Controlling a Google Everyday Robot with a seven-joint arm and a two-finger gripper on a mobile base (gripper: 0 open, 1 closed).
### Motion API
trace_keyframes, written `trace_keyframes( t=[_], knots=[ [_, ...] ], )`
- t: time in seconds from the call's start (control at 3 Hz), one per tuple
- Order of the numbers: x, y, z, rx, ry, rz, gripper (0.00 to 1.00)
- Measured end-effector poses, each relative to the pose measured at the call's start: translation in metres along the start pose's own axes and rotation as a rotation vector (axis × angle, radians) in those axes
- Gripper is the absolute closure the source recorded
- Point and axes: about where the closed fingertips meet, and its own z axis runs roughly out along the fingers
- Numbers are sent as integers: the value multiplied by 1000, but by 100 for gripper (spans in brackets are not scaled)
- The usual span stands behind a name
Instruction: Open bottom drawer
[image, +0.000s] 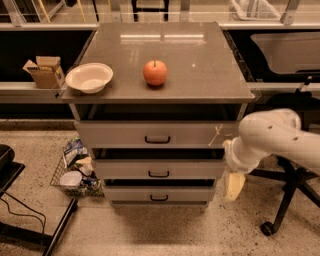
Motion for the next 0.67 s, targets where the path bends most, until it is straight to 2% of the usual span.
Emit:
trace_keyframes(
  t=[0.33, 0.67],
  knots=[
    [-7, 34, 106, -76, -39, -38, 0],
    [-16, 45, 173, -65, -41, -96, 0]
  ],
)
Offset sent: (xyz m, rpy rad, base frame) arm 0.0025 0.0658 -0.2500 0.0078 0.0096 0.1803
